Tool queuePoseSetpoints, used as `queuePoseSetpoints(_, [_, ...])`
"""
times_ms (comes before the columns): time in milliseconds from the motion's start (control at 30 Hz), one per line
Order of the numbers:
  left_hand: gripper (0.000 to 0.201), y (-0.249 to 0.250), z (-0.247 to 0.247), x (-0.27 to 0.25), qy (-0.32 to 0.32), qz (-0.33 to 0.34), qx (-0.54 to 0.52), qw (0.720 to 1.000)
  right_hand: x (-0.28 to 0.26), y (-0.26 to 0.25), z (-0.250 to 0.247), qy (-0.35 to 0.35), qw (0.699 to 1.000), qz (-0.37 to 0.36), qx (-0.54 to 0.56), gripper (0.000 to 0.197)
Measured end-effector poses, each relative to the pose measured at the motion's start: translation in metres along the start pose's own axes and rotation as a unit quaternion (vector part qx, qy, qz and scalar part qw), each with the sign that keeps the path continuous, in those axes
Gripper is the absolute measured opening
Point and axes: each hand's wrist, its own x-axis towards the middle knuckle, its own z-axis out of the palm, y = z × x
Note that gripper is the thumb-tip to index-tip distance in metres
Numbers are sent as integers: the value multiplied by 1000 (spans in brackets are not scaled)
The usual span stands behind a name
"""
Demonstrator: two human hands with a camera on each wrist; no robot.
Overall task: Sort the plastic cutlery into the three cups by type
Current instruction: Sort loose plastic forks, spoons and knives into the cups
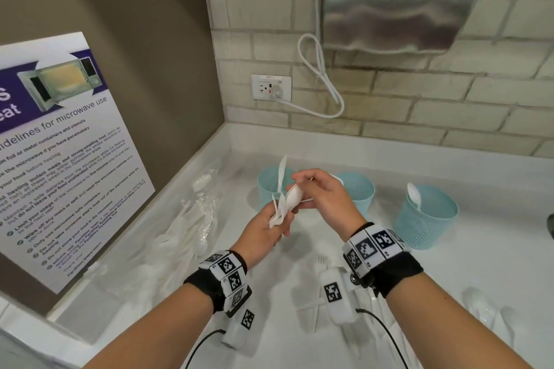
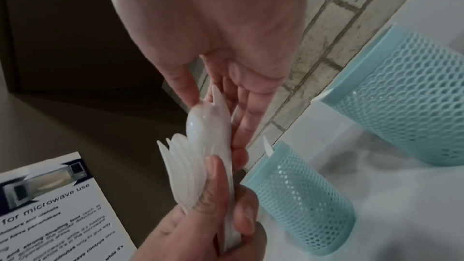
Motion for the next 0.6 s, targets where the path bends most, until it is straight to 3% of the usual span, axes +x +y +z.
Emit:
queuePoseSetpoints(267, [17, 6, 1, 0, 11, -9, -40, 999, 10, -8, -9, 44, 998, 40, 33, 17])
queuePoseSetpoints(500, [17, 16, 5, 3, 25, -31, -86, 996, 10, -1, -5, 3, 999, 31, 17, 20])
queuePoseSetpoints(600, [30, 17, 5, 2, 26, -45, -89, 995, 11, 2, -3, 18, 999, 37, 18, 18])
